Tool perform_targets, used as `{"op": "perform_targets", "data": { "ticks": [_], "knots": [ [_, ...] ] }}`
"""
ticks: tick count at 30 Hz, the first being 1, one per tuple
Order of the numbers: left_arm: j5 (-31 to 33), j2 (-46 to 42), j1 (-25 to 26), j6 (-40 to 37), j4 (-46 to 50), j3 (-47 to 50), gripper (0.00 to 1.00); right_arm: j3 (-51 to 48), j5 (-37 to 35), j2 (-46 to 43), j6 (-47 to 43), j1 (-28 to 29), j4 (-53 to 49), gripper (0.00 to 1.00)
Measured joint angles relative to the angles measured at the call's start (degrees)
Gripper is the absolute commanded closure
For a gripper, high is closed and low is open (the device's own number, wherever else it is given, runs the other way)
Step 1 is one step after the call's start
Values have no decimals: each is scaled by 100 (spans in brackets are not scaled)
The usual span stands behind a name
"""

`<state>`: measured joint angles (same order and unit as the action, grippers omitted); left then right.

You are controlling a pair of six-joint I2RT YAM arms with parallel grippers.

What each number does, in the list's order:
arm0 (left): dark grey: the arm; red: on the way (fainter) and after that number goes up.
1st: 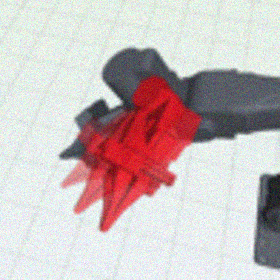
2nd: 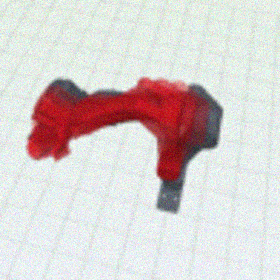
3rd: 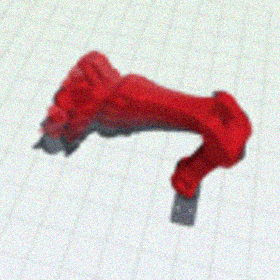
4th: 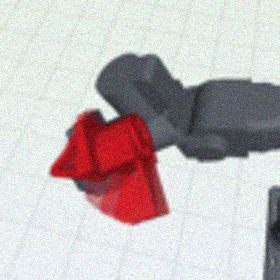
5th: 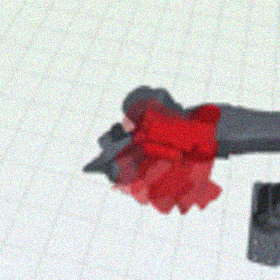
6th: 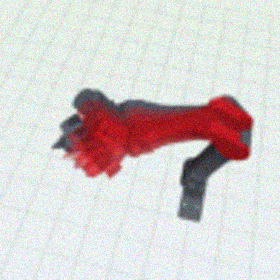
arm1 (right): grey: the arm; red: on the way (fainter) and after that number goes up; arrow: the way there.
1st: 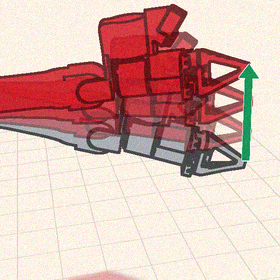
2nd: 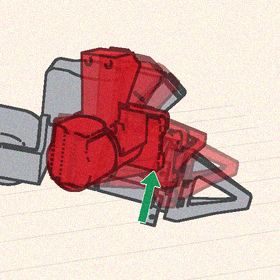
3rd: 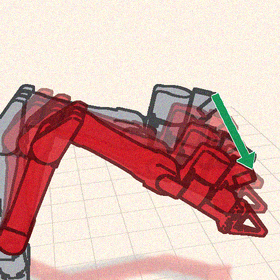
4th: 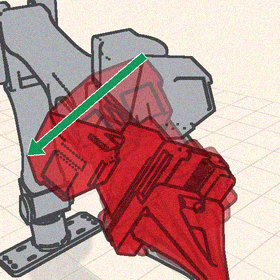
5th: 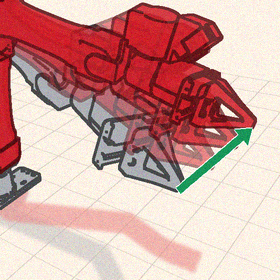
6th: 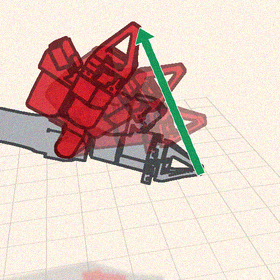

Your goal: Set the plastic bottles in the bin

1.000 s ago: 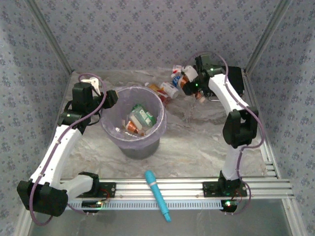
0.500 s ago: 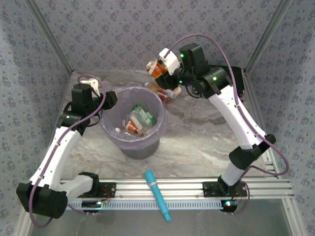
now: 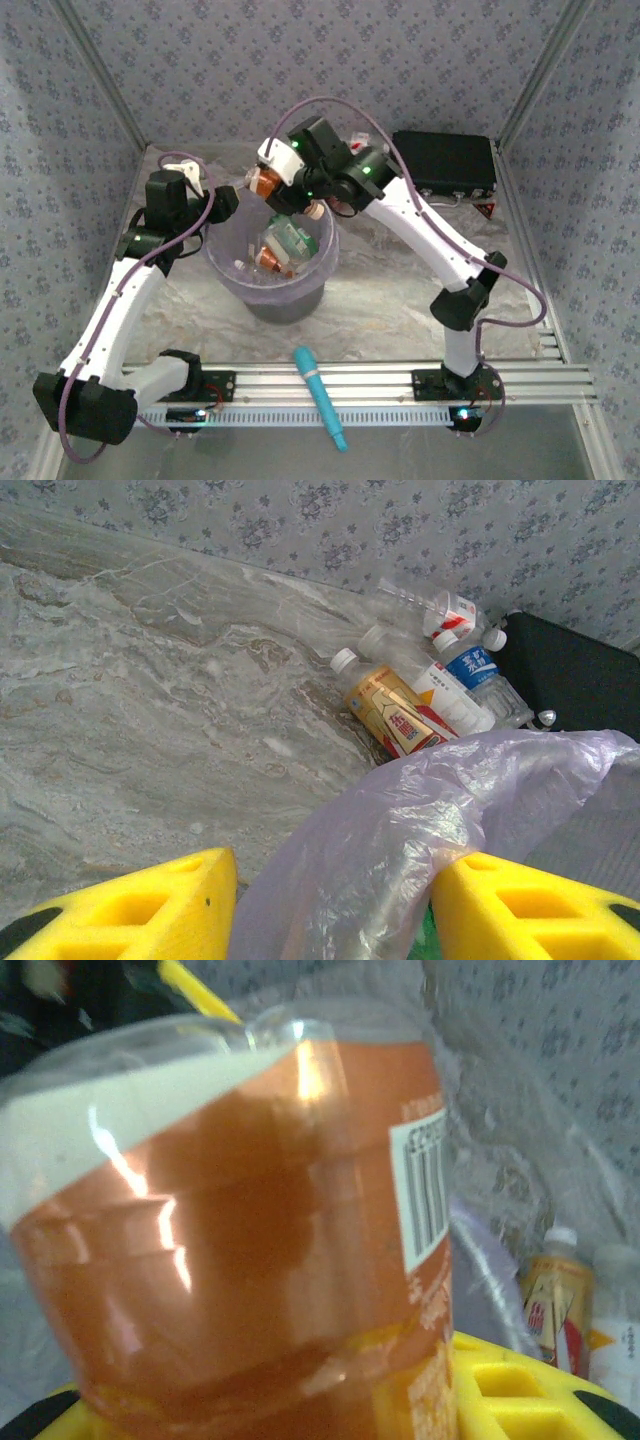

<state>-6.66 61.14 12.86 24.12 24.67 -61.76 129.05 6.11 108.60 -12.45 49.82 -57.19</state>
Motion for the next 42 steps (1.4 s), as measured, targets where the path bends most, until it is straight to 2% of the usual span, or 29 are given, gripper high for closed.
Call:
{"op": "perform_targets", "data": {
  "ticks": [10, 18, 21, 24, 29, 42],
  "knots": [
    [-2, 2, 0, 0, -4, 0, 46, -564, -221, 42, 323, 74, -94, 51],
    [-22, 4, 7, 2, -4, 0, 46, -634, -531, 212, 474, 72, 13, 32],
    [-22, 4, 7, 2, -4, 0, 46, -629, -540, 243, 507, 83, 50, 19],
    [-20, 13, 4, 0, -4, 0, 46, -586, -599, 243, 444, 151, -31, 15],
    [-20, 13, 4, 2, -2, 0, 46, -389, -793, 243, 313, 186, -140, 17],
    [-20, 13, 4, 2, -2, 0, 46, -310, -800, 267, 216, 186, -85, 44]
  ]
}}
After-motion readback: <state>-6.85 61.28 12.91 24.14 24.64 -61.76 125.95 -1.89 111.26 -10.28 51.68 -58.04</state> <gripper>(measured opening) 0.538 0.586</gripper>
